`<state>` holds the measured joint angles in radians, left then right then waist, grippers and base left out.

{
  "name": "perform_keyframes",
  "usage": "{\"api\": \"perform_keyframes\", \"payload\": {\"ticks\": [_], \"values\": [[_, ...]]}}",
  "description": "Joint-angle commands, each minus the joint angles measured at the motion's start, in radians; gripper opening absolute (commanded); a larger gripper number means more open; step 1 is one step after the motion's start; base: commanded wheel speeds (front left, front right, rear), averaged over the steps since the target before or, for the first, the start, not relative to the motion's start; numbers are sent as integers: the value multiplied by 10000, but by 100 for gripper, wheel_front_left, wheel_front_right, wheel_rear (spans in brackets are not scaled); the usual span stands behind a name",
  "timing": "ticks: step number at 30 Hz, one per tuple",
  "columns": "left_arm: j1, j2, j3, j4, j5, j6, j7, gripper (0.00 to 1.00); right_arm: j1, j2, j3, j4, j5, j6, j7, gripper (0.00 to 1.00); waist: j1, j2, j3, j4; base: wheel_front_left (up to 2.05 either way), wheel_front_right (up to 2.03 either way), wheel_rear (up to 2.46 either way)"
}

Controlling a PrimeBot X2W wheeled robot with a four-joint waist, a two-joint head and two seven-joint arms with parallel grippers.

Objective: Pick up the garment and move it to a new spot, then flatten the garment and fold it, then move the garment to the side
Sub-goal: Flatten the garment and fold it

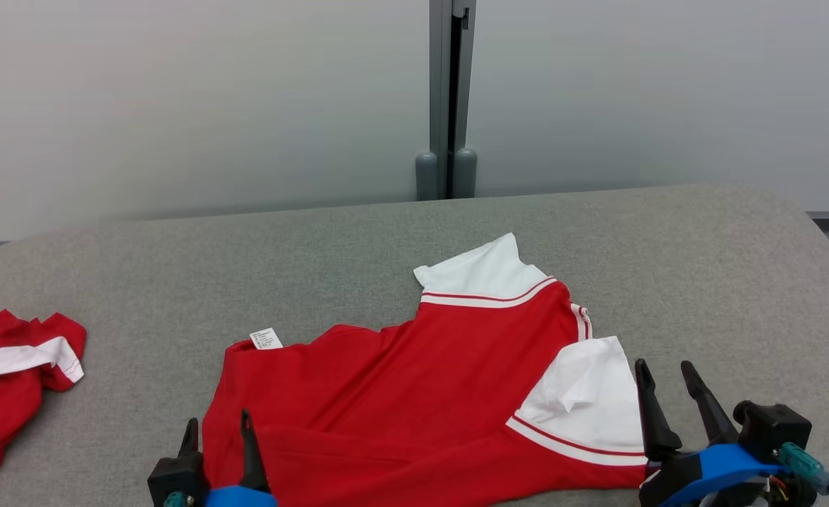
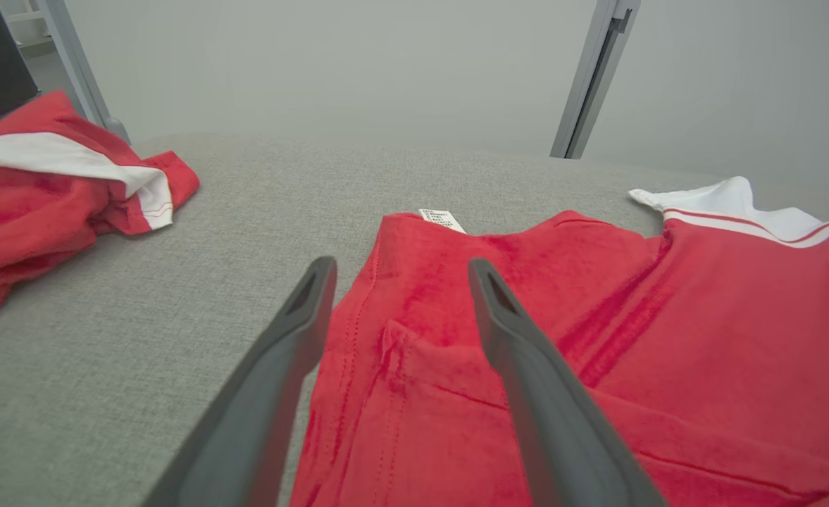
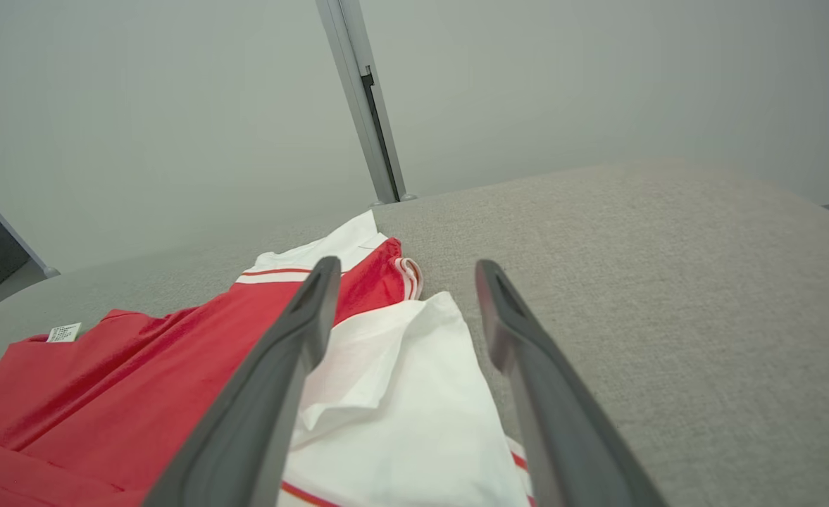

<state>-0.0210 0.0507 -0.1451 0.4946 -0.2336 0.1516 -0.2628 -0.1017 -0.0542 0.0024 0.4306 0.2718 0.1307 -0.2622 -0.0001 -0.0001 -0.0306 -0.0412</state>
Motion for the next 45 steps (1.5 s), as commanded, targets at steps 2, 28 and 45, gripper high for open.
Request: {"api": "perform_keyframes", "payload": {"ticks": [2,28,45], "values": [[-401,-3,61,140,-52,-71,-28,100,-226,24,84,-55,-41,1,-38,100,1,1,119,-15,0,0,0],[-6422,1296,77,5840,379,-810,2051,100,-1388,-356,945,-427,871,1,-38,100,1,1,2446,-752,0,0,0],[-6834,1259,-516,6123,249,-1745,3940,100,-1035,-190,1002,-120,756,1,-38,100,1,1,1977,-349,0,0,0]]}}
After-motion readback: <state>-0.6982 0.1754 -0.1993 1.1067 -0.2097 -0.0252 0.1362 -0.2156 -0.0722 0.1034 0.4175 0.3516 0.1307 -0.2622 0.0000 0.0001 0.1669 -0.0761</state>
